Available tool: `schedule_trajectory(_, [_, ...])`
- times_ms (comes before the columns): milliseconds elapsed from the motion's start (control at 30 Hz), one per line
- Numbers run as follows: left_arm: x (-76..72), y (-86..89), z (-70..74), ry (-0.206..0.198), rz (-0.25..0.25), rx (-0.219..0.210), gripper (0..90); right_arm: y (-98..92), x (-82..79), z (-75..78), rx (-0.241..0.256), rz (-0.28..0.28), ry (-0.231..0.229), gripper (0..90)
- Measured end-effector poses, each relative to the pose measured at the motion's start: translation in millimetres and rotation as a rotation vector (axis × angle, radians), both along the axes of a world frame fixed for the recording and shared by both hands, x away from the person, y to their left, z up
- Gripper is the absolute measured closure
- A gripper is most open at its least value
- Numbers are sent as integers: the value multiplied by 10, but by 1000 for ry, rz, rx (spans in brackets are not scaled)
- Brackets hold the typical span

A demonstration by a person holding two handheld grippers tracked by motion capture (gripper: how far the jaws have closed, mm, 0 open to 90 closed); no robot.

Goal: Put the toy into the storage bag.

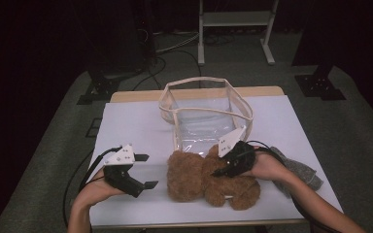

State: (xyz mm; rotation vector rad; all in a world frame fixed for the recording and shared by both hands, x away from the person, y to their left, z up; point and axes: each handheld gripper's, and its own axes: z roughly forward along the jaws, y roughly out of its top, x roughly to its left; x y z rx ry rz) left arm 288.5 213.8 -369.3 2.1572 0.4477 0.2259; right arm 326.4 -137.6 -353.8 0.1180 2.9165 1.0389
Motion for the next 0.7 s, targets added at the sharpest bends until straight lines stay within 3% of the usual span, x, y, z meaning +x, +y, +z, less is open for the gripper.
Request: schedule_trajectory(700, [16, 108, -12, 2, 32, -3, 75, -20, 16, 188, 31, -32, 20, 678])
